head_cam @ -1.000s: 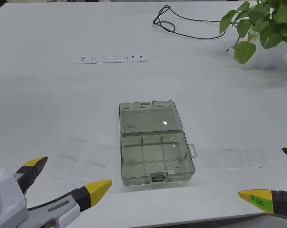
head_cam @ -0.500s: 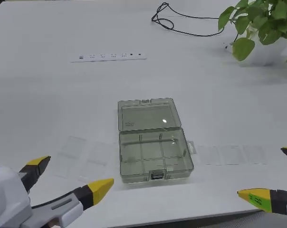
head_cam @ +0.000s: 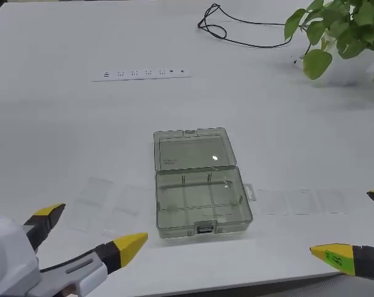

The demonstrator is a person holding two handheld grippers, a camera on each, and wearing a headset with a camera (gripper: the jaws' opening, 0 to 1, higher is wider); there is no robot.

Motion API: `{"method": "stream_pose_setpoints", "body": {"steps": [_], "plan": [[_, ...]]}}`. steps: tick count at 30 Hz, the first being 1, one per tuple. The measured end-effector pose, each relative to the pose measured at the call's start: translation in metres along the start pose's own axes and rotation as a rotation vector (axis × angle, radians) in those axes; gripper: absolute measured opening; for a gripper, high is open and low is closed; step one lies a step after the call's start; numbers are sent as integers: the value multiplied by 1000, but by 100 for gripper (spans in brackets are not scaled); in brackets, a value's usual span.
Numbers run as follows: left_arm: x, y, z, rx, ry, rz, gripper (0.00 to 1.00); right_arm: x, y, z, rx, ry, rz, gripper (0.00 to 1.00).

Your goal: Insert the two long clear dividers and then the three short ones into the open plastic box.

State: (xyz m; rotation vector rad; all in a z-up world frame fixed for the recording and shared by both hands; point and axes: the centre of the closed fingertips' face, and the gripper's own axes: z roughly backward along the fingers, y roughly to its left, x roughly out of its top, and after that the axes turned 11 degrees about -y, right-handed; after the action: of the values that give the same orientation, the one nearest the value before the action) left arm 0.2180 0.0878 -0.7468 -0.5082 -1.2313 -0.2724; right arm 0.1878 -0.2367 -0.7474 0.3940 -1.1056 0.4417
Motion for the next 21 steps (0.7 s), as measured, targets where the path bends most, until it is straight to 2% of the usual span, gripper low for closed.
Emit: {"method": "stream_pose_setpoints", "body": {"steps": [4, 11, 17, 21], "plan": [[-1, 3, 1, 6, 11, -5, 96, 2, 2, 0, 6, -2, 1, 100], [-1, 6, 1, 11, 5, 8, 96, 5, 2, 0, 6, -7, 0, 100], [-8, 9, 0, 16, 42, -8, 93, 7, 2, 0, 6, -5, 8, 100], [-8, 7, -1, 8, 39, -11, 93, 6, 3, 1, 7, -1, 5, 100]]}}
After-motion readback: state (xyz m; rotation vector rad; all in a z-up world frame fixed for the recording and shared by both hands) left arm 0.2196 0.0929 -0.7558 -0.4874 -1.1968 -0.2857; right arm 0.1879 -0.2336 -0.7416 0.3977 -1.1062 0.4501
